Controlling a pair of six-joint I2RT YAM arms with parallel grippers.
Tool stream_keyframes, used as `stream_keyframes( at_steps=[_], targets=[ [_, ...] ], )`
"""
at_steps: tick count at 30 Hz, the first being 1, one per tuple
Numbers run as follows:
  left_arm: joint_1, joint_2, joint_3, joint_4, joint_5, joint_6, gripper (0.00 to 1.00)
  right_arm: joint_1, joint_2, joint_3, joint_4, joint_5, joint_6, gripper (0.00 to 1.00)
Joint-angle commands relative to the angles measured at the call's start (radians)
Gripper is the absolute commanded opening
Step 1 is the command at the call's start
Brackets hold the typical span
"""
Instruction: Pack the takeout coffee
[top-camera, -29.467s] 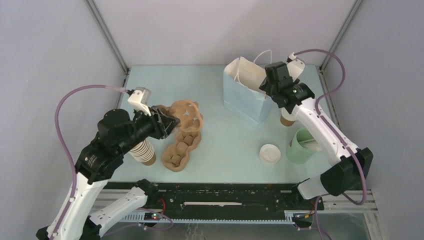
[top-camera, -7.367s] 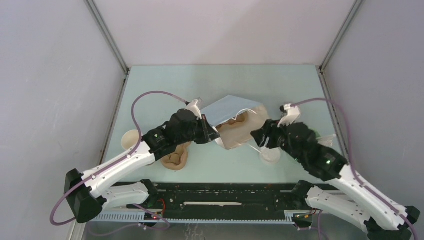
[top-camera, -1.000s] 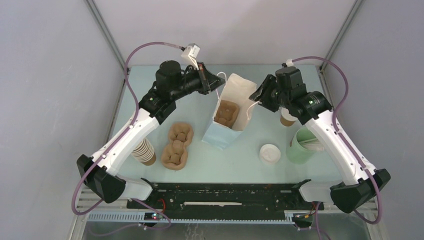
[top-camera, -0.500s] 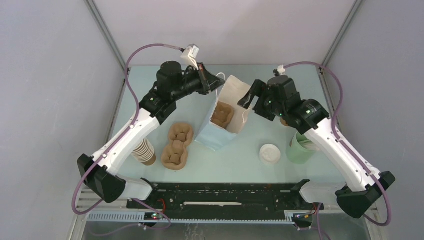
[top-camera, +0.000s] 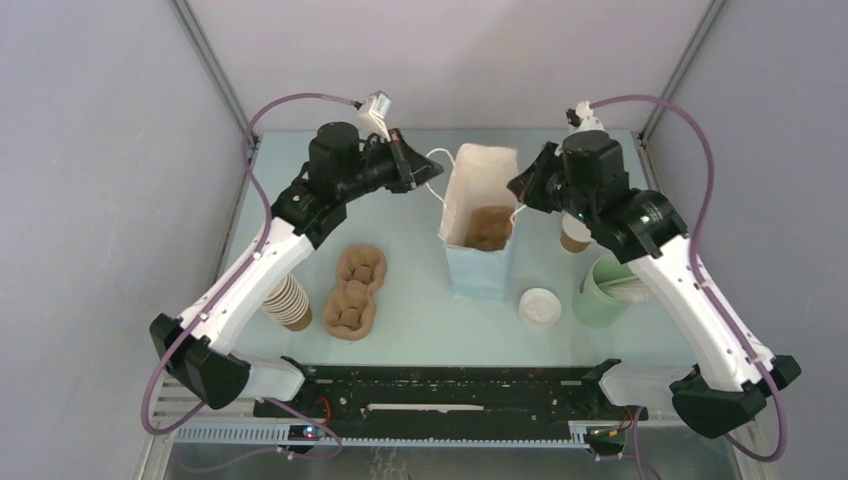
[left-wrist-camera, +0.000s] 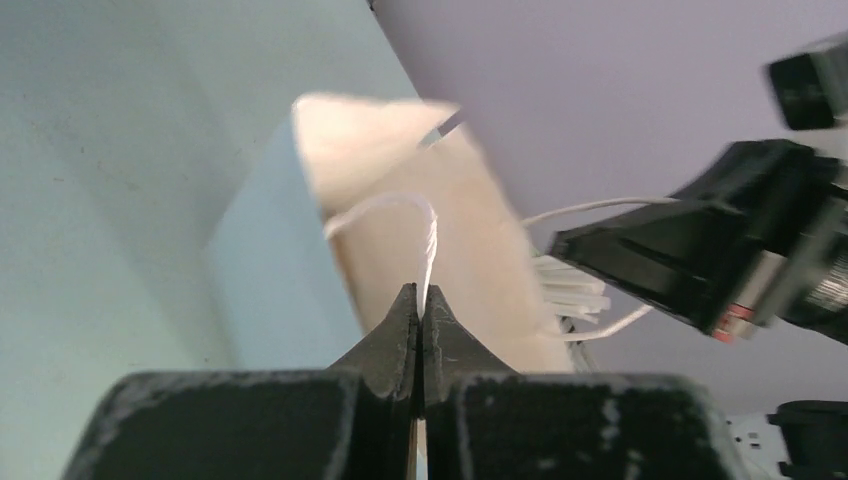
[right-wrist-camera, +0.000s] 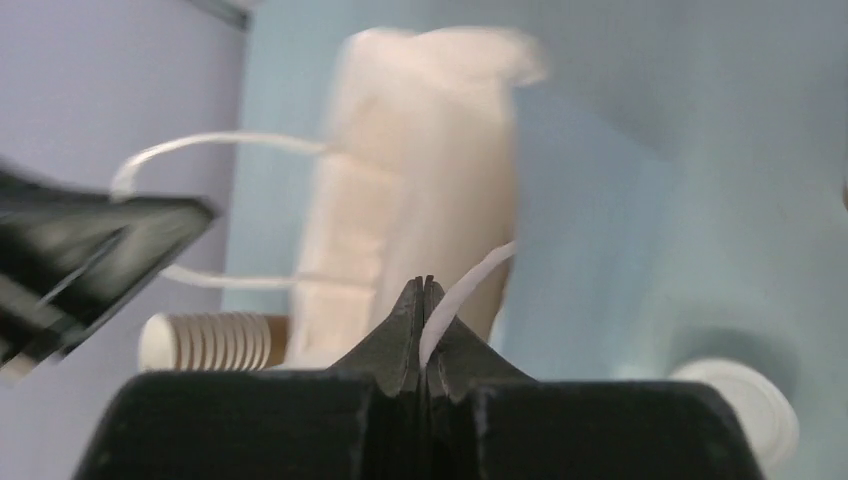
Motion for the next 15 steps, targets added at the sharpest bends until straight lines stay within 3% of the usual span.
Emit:
stream_keyframes(
  at_steps=[1, 5, 9, 11, 15],
  targets=[
    [0.003, -0.145, 0.015, -0.032, -0.019, -0.139, 0.0, 0.109, -0.068, 0.149, -0.043, -0.027, -0.188, 0.0],
    [-0.022, -0.282, -0.189, 0.057, -0.036, -0.294, 0.0, 0.123, -0.116, 0.068, 0.001, -0.046, -0.147, 0.0],
    [0.006, -0.308, -0.319, 0.043, -0.137, -0.316, 0.0, -0.008, -0.129, -0.142, 0.159, -0.205, -0.085, 0.0],
    [0.063, -0.243, -0.371, 0.044, -0.081, -0.353, 0.0, -0.087, -0.117, -0.246, 0.234, -0.294, -0.045, 0.0],
    [0.096, -0.181, -0.331, 0.051, 0.053, -0.367, 0.0, -0.124, -0.076, -0.182, 0.242, -0.414, -0.028, 0.0]
  ],
)
